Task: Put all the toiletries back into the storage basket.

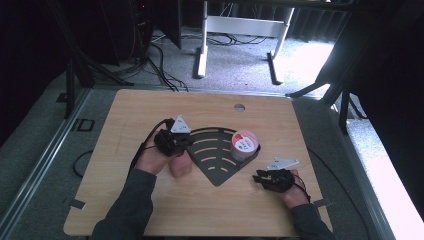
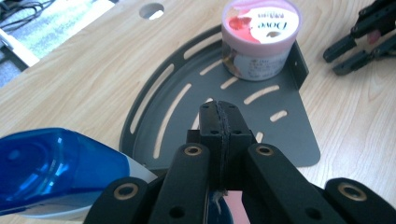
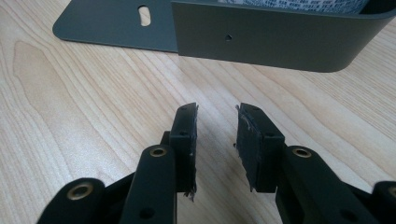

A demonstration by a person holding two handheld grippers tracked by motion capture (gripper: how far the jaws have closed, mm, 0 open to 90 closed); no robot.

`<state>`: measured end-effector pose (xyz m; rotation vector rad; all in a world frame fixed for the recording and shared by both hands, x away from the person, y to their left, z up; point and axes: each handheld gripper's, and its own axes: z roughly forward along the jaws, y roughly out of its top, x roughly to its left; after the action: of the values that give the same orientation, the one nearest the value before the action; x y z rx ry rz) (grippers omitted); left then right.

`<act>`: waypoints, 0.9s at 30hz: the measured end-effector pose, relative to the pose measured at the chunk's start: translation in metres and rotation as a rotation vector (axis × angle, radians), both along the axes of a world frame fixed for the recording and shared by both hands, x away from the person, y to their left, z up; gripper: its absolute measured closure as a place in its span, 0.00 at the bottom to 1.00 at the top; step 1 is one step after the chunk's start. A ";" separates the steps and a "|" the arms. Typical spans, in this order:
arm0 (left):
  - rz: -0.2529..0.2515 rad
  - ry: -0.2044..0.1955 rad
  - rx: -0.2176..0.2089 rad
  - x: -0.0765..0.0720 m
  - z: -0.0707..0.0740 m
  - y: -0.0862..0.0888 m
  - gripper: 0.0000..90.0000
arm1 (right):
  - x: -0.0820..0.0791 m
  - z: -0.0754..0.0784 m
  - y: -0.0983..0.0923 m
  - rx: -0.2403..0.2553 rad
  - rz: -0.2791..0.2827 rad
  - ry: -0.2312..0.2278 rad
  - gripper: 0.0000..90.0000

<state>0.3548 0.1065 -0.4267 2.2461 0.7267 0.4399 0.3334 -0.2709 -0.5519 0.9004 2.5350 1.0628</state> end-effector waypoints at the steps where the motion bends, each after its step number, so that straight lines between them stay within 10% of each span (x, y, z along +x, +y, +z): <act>1: 0.002 0.001 -0.004 0.000 0.000 0.001 1.00 | 0.000 0.000 0.000 0.000 0.000 0.000 0.75; 27: 0.104 0.012 -0.056 0.013 0.001 0.018 0.99 | 0.000 0.000 -0.001 0.001 0.003 0.002 0.75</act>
<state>0.3681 0.1242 -0.4260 2.1678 0.8544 0.4503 0.3337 -0.2716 -0.5519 0.8996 2.5384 1.0647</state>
